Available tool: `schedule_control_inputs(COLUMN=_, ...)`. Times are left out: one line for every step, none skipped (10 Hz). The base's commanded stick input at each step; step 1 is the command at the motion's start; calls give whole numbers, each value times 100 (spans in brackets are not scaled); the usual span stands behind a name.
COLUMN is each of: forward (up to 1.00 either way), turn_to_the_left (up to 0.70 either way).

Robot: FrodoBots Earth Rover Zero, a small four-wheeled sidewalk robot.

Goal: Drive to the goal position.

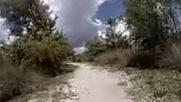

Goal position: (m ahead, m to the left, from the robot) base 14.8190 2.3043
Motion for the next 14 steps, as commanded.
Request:
schedule_control_inputs(forward=50, turn_to_the_left=0)
schedule_control_inputs(forward=50, turn_to_the_left=0)
schedule_control_inputs(forward=50, turn_to_the_left=0)
schedule_control_inputs(forward=50, turn_to_the_left=0)
schedule_control_inputs(forward=50, turn_to_the_left=0)
schedule_control_inputs(forward=50, turn_to_the_left=0)
schedule_control_inputs(forward=50, turn_to_the_left=0)
schedule_control_inputs(forward=50, turn_to_the_left=0)
schedule_control_inputs(forward=50, turn_to_the_left=0)
schedule_control_inputs(forward=50, turn_to_the_left=0)
schedule_control_inputs(forward=50, turn_to_the_left=0)
schedule_control_inputs(forward=50, turn_to_the_left=0)
schedule_control_inputs(forward=50, turn_to_the_left=0)
schedule_control_inputs(forward=50, turn_to_the_left=0)
